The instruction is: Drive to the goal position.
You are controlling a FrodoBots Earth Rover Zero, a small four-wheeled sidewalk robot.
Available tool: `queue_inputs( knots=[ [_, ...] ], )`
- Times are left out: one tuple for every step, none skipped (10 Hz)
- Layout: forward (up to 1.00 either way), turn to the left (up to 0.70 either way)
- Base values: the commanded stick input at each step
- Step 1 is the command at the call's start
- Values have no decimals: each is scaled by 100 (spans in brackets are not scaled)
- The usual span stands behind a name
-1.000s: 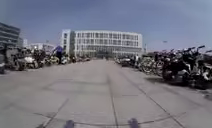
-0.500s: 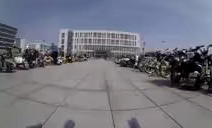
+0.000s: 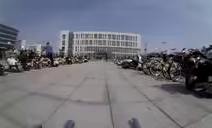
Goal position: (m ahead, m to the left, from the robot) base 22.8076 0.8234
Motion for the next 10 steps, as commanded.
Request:
queue_inputs(
  knots=[
    [100, -27],
    [100, -27],
    [100, -25],
    [100, -2],
    [100, 0],
    [100, 0],
    [100, 0],
    [100, 0],
    [100, 0],
    [100, 0]
  ],
)
